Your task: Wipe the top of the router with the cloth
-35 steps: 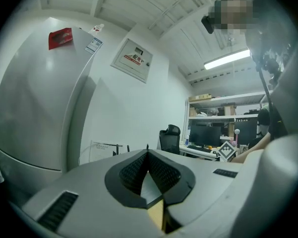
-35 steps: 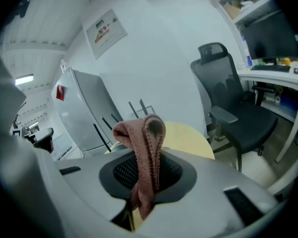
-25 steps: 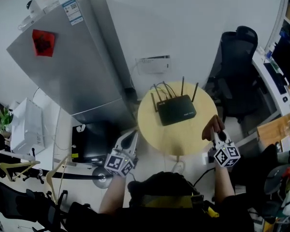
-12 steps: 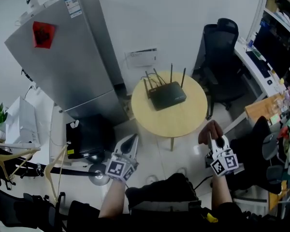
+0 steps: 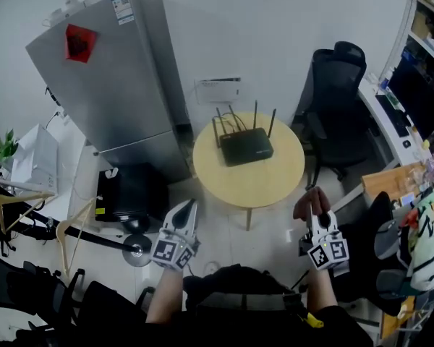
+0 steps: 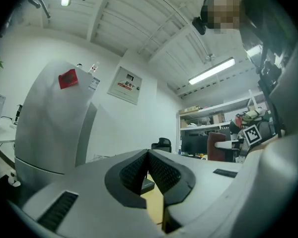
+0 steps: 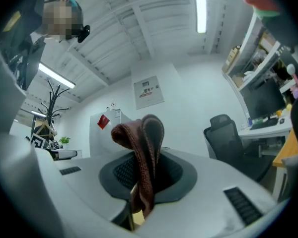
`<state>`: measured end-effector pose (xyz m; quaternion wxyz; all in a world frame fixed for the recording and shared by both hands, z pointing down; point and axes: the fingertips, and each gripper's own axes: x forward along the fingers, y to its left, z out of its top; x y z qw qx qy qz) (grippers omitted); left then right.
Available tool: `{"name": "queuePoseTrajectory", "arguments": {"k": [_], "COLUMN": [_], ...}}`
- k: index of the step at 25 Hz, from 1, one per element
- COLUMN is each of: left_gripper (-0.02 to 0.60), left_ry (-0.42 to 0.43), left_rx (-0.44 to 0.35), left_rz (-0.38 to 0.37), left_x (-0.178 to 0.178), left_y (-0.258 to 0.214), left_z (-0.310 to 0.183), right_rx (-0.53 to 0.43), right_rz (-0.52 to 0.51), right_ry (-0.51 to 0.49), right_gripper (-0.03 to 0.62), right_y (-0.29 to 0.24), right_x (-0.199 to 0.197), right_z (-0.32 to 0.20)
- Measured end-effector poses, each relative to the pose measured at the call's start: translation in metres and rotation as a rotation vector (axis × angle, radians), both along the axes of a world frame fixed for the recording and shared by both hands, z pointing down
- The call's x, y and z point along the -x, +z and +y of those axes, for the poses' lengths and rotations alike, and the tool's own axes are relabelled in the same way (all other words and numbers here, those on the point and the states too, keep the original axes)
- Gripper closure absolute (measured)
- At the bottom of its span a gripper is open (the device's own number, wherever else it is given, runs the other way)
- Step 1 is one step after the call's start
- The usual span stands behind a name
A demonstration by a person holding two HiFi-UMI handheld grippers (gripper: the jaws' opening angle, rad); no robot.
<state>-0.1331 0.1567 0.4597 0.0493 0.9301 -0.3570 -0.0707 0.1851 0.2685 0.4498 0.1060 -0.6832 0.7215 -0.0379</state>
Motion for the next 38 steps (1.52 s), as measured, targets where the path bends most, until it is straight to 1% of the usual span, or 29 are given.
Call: {"name": "queuePoseTrajectory", "arguments": {"k": [2, 4, 6, 10, 15, 18, 20, 22, 27, 31, 34, 38], "left_gripper": [0.584, 0.584, 0.583, 0.584, 0.584, 0.584, 0.584, 0.584, 0.584, 0.584, 0.584, 0.584], "left_ry": [-0.010, -0.022, -0.033, -0.041, -0.017, 0.005, 0.005, -0.008, -0.056, -0.053, -0.043, -0.037], "left_rx": [0.005, 0.015, 0.022, 0.029, 0.016, 0.018, 0.024, 0.033, 0.059, 0.058, 0.075, 0.083], "left_rz": [0.026, 0.048, 0.040, 0.035, 0.044, 0.021, 0.001, -0.001, 0.043, 0.019, -0.006, -0.011], "left_x": [-0.006, -0.005, -0.002, 0.000, -0.008, -0.012, -0.007, 0.003, 0.025, 0.027, 0.030, 0.027], "left_y": [-0.003, -0.001, 0.005, 0.006, -0.002, 0.000, 0.005, 0.008, 0.010, 0.015, 0.023, 0.028], "left_z": [0.005, 0.009, 0.007, 0.000, -0.010, -0.015, -0.021, -0.024, -0.024, -0.021, -0.012, -0.008], "right_rx": [0.004, 0.011, 0.018, 0.049, 0.073, 0.080, 0.081, 0.084, 0.105, 0.115, 0.138, 0.155], "right_rz": [-0.004, 0.015, 0.025, 0.025, 0.044, 0.043, 0.036, 0.031, 0.032, 0.040, 0.037, 0.045], "right_ry": [-0.038, -0.055, -0.053, -0.008, 0.041, 0.069, 0.091, 0.103, 0.124, 0.140, 0.144, 0.149], "right_gripper": [0.537, 0.537, 0.537, 0.537, 0.539, 0.540, 0.540, 0.540, 0.540, 0.540, 0.540, 0.540], "right_y": [0.002, 0.005, 0.009, 0.020, 0.023, 0.022, 0.022, 0.022, 0.028, 0.031, 0.041, 0.046], "right_x": [0.003, 0.008, 0.008, -0.008, -0.023, -0.027, -0.030, -0.032, -0.036, -0.037, -0.032, -0.032], "right_z": [-0.002, -0.001, -0.001, 0.002, -0.001, 0.000, 0.000, 0.002, 0.012, 0.016, 0.021, 0.027]}}
